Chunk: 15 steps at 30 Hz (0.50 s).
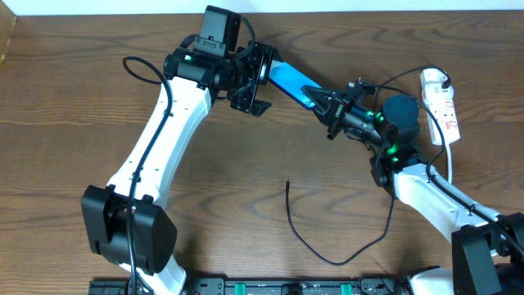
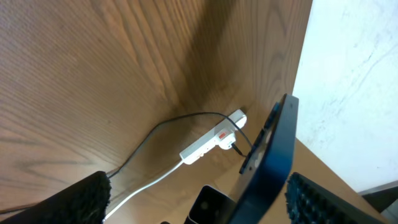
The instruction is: Plug charger to phone and switch on socket
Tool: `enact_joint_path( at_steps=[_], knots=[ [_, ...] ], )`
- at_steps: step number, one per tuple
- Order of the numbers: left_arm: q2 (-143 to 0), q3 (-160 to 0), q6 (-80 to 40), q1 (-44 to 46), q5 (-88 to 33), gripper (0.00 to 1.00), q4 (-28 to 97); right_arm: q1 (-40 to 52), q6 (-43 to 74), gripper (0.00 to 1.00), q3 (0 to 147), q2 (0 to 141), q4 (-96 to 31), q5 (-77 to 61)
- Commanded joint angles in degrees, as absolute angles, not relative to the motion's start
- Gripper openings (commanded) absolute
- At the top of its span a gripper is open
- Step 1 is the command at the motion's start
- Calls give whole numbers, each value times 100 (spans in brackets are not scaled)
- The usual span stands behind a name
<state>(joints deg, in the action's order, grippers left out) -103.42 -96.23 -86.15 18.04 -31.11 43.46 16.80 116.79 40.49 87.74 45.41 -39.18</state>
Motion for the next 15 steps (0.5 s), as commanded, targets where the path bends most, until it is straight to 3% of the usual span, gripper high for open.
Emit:
enact_joint_path(
  at_steps=[1,15],
  knots=[
    [-10318,-9647,-8753,1780,-2759,87,4355,1754,11754,1,4125,8737,4659,-3894],
    [-10318,-9647,-8208,1787,-2733,86,4239,2102,11754,1,4125,8737,4792,-3861]
  ],
)
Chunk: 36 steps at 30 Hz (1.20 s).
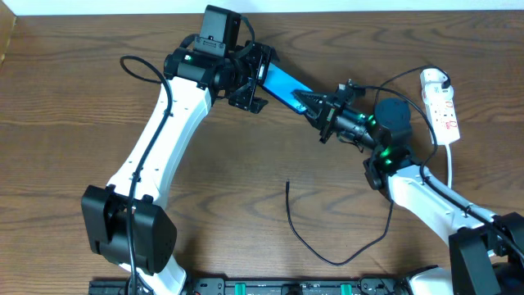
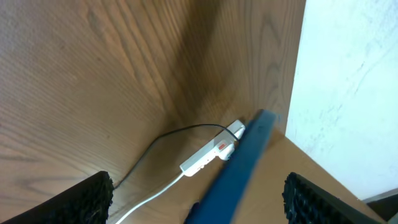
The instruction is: Plug charger to phone and switch on socket
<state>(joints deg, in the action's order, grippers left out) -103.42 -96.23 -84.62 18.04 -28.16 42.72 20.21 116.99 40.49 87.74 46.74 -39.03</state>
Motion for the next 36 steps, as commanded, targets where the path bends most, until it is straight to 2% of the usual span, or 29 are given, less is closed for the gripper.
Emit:
enact_joint_path(
  at_steps=[1,36],
  knots=[
    [-10318,-9644,-8206,1787,-2733,86,4228,2112,11756,1,4125,8737,4788,-3822],
    [-10318,-9644,-8147,1785,-2740,86,3365,2121,11756,1,4125,8737,5153,-3046]
  ],
)
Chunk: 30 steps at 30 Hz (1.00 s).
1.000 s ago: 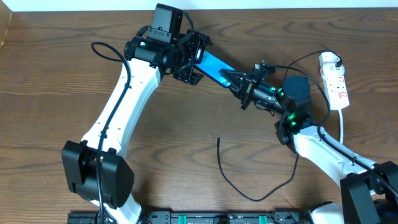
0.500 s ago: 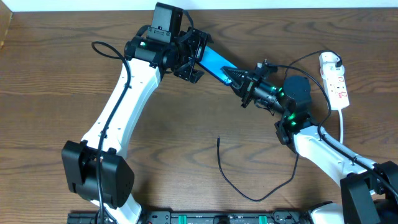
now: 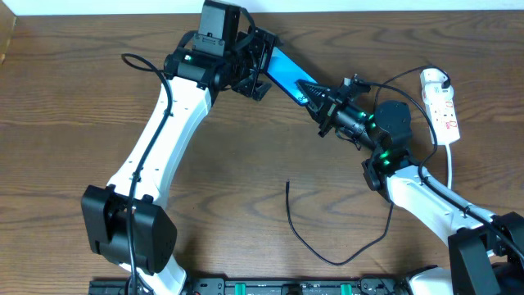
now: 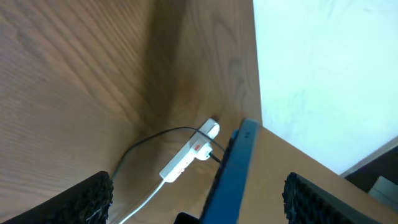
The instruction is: Plug charger to phone and switch on socket
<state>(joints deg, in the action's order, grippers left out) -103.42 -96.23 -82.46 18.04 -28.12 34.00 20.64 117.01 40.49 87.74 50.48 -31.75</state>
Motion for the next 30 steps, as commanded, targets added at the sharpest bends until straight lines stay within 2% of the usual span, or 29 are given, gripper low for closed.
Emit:
enact_joint_path(
  at_steps=[1,9,17,30],
  knots=[
    [-10318,-9644,-8145,1785,-2740,87,3365,2121,11756,1,4125,8737,5153,-3048],
    [-10318,-9647,-8029,1785,-2742,86,3369,2104,11756,1,4125,8737,5157,-3166],
    [-10318,-9644,-7902,1778,-2735,87,3369,1977,11751,1,4125,8739,4539,-3573],
    [-10318,-9647,-7758,1774,-2738,86,3369,1179,11751,1,4119,8925,4386,-4139]
  ],
)
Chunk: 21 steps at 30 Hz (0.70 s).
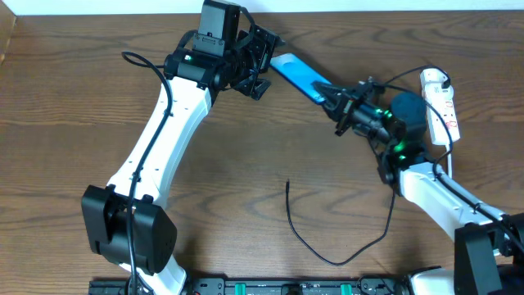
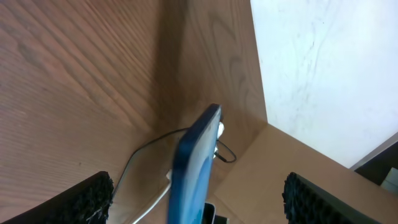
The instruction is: Plug charger to phone and switch on socket
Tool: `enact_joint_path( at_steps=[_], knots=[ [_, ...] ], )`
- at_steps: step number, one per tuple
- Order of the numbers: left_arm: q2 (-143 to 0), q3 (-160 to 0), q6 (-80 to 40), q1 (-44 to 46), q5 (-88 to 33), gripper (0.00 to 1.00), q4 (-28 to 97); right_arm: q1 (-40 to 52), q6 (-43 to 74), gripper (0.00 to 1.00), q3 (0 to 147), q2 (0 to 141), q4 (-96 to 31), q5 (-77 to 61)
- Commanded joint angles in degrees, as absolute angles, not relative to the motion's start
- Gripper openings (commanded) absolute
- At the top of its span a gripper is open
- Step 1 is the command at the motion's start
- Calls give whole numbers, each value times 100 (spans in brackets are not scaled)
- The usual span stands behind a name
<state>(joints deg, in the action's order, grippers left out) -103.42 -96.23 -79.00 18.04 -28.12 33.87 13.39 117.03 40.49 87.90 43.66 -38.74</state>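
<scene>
A blue phone [image 1: 298,75] hangs above the table's far side, slanting down to the right. My right gripper [image 1: 337,100] is shut on its lower right end. My left gripper [image 1: 260,59] stands open at the phone's upper left end. In the left wrist view the phone [image 2: 196,163] stands edge-on between the wide-apart pads [image 2: 87,198], touching neither. The black charger cable [image 1: 327,259] lies loose on the table with its free end [image 1: 287,185] near the middle. The white power strip [image 1: 442,105] lies at the far right.
The table's far edge and the white wall [image 2: 323,68] are close behind the left gripper. The strip's white cord [image 1: 452,168] runs down along the right arm. A black lead [image 2: 140,155] crosses the wood towards the strip.
The right gripper and the phone have shifted to the right, away from the left gripper. In the left wrist view the phone has turned and now shows more of its face.
At first the phone hung between the open left gripper's pads with the right gripper on its other end. Then the right gripper stood further left. Later the left gripper was nearer the far edge. Now the right gripper holds the phone further right.
</scene>
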Motion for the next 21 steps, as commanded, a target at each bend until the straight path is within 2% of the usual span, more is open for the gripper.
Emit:
enact_joint_path(
  at_steps=[1,12,21],
  knots=[
    [-10318,-9644,-7758,1774,-2735,87,3369,1149,11751,1,4119,8980,4397,-4167],
    [-10318,-9644,-7655,1774,-2735,86,3367,974,11751,1,4121,10134,5664,-4460],
    [-10318,-9644,-7557,1774,-2733,86,3367,991,11756,1,4182,10226,6243,-4451]
  ],
)
